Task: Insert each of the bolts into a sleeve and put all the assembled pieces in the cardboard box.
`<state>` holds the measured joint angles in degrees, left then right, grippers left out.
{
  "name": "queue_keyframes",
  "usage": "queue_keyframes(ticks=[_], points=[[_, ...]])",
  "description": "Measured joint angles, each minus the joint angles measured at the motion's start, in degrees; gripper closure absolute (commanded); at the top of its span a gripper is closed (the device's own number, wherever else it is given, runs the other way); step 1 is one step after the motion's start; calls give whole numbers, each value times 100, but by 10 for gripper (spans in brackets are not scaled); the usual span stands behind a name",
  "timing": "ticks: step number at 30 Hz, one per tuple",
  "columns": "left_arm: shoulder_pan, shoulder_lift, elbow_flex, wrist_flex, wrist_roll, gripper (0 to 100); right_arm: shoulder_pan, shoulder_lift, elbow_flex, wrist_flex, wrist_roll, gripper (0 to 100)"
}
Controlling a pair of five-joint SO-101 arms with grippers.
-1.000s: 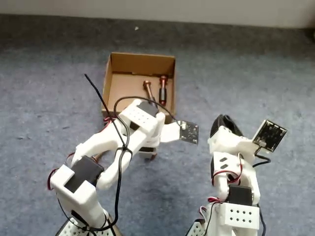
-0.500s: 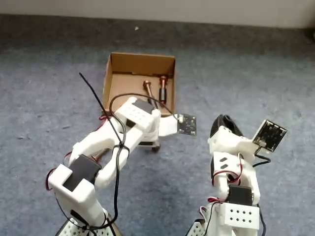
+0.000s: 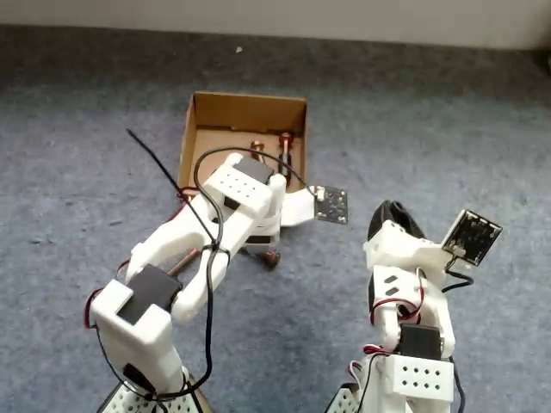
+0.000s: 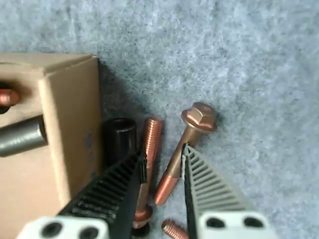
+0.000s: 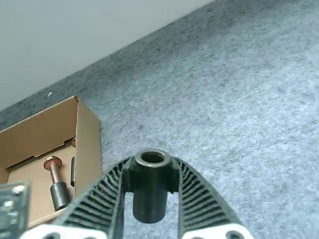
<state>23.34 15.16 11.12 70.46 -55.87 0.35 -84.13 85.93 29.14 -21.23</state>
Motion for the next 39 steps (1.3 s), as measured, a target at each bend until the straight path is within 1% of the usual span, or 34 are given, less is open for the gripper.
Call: queue_keyframes(ticks=[6, 12, 17, 27, 31, 34, 36, 39], points=[[-9, 747, -334, -132, -35, 873, 0, 0, 0, 0, 0, 990], [0, 1310, -1081, 624, -35, 878, 0, 0, 0, 0, 0, 990], [-18, 1345, -1178, 1134, -18, 878, 0, 0, 0, 0, 0, 990], [-9, 422, -598, 1248, 0, 878, 0, 0, 0, 0, 0, 990], [-176, 88, -484, 1275, 18, 875, 0, 0, 0, 0, 0, 990], [-440, -273, -264, 1292, 0, 874, 0, 0, 0, 0, 0, 990], [-668, -607, -26, 1371, -281, 874, 0, 0, 0, 0, 0, 990], [-923, -1152, 440, 1626, -967, 873, 0, 0, 0, 0, 0, 990]])
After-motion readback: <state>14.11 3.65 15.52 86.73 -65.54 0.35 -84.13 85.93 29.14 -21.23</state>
